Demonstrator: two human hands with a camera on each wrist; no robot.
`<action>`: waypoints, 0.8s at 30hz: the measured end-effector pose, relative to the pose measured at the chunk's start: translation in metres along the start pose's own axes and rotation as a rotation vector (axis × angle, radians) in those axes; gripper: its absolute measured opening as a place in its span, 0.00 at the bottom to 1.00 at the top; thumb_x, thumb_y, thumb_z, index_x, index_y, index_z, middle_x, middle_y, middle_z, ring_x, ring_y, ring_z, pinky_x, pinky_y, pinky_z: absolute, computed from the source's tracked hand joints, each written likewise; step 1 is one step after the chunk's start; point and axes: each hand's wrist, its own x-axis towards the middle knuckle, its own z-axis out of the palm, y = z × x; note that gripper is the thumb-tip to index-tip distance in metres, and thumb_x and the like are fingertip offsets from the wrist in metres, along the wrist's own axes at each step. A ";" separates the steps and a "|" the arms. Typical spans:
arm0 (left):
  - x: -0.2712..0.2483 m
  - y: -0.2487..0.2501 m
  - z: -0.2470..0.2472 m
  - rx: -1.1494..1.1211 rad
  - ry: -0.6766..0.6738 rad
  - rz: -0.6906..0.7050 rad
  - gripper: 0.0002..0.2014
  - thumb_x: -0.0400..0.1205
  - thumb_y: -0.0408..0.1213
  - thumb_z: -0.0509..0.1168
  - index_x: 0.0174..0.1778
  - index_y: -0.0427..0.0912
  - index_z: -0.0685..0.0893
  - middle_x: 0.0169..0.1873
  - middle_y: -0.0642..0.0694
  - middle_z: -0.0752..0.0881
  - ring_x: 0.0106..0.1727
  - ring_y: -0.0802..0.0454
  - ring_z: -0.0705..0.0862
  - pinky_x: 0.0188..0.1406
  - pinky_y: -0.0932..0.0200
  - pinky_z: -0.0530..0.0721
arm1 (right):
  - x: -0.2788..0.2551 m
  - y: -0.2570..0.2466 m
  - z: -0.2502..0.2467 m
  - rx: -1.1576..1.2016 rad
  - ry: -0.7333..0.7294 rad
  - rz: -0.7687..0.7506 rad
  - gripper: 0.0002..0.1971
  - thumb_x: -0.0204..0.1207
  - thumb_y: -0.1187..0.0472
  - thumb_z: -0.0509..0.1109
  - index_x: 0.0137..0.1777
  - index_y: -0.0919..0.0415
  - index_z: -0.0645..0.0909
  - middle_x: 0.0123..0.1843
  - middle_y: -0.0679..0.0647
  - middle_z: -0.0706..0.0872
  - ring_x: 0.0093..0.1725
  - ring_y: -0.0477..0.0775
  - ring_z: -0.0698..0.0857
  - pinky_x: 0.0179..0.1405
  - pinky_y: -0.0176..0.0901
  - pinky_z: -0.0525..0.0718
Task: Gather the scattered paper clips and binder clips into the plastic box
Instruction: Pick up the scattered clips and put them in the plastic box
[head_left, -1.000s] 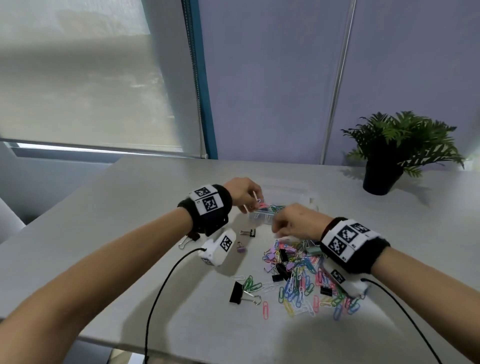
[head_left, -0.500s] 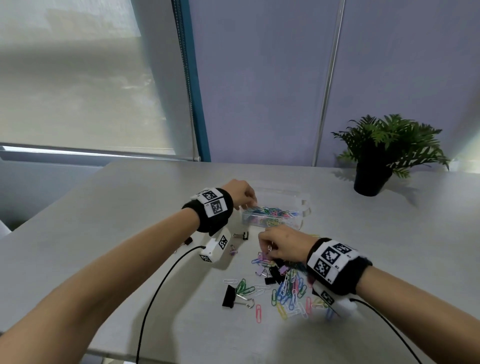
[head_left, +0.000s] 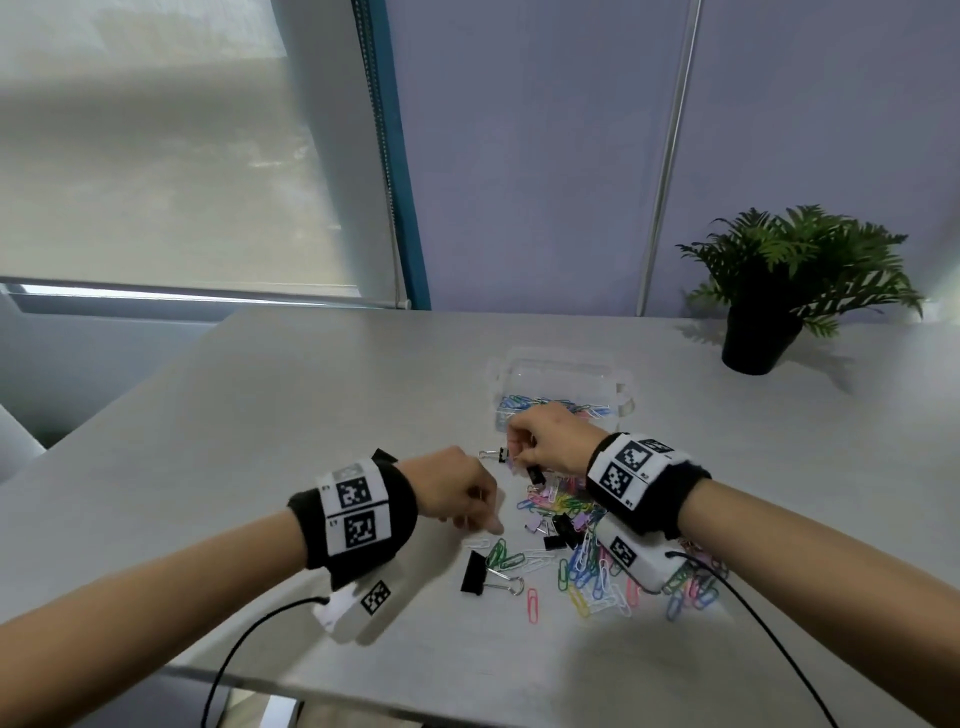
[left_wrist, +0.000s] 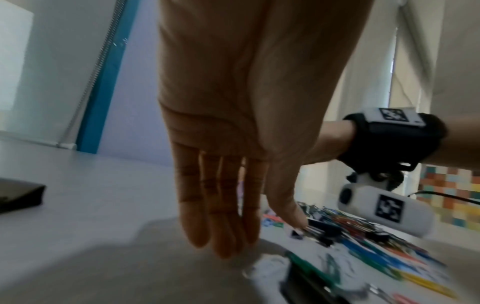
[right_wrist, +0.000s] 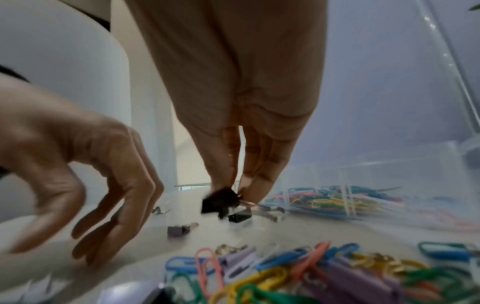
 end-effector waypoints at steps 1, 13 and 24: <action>0.000 0.003 0.005 0.047 -0.003 -0.041 0.15 0.77 0.46 0.68 0.49 0.36 0.85 0.47 0.39 0.90 0.35 0.55 0.82 0.36 0.65 0.79 | 0.001 -0.001 0.002 -0.026 0.005 -0.014 0.07 0.73 0.65 0.72 0.49 0.65 0.82 0.43 0.55 0.81 0.43 0.49 0.76 0.32 0.34 0.69; 0.006 0.019 0.025 0.158 0.070 -0.139 0.13 0.71 0.34 0.73 0.52 0.40 0.87 0.54 0.38 0.86 0.57 0.40 0.83 0.48 0.57 0.80 | -0.015 0.011 -0.002 -0.291 -0.150 -0.051 0.07 0.70 0.62 0.74 0.47 0.60 0.83 0.47 0.53 0.87 0.48 0.52 0.82 0.43 0.44 0.76; 0.008 0.009 0.003 0.067 0.114 -0.059 0.10 0.76 0.34 0.68 0.52 0.36 0.87 0.51 0.39 0.89 0.53 0.44 0.85 0.51 0.59 0.80 | -0.017 0.029 0.006 -0.124 -0.210 -0.020 0.11 0.70 0.68 0.72 0.45 0.55 0.74 0.30 0.44 0.77 0.46 0.51 0.85 0.33 0.35 0.71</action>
